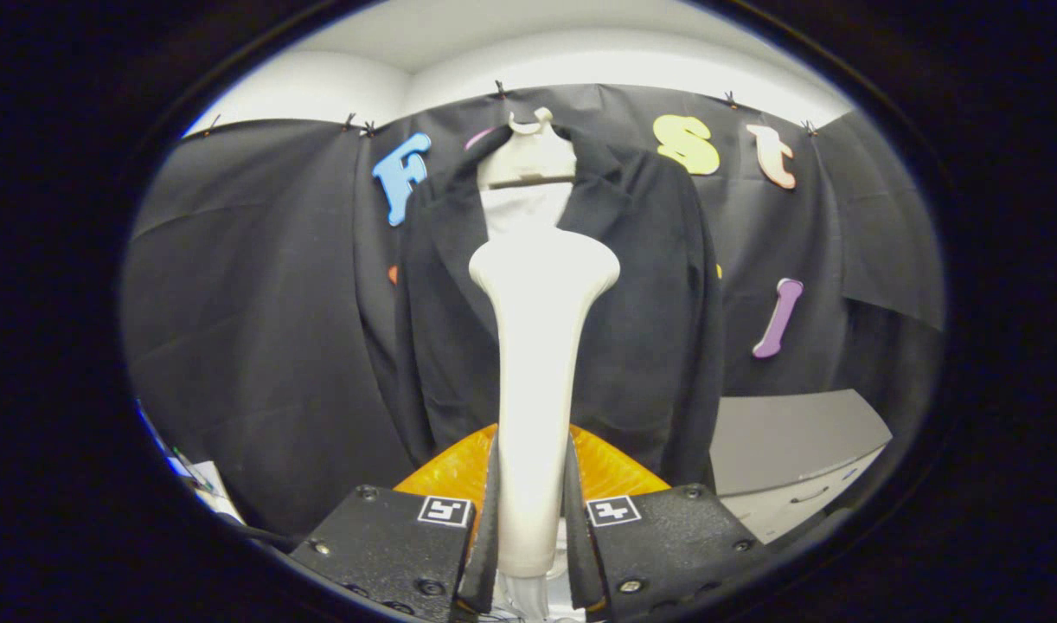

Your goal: Iron the clothes twice with a garment steamer, once on the left side and once on the right side.

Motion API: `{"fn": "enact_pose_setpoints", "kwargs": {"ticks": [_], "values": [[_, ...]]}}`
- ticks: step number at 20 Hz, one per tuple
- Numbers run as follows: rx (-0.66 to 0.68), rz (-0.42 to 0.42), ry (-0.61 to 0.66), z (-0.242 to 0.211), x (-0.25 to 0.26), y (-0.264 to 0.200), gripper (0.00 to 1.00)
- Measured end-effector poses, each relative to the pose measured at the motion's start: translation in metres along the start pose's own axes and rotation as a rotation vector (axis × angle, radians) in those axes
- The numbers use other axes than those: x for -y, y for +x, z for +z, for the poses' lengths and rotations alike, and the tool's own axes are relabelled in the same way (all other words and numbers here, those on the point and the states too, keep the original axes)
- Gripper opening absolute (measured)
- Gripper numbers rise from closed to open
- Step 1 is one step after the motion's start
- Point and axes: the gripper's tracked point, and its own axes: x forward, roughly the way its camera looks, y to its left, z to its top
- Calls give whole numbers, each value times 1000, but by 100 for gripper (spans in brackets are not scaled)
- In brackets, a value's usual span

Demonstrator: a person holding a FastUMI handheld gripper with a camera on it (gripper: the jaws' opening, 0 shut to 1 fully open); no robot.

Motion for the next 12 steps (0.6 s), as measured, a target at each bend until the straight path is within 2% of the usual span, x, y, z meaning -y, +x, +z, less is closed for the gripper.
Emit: {"fn": "enact_pose_setpoints", "kwargs": {"ticks": [5, 12], "values": [[80, 71, -39, 50, -54, 18, 35], [99, 135, -80, 72, -106, 47, 35]]}}
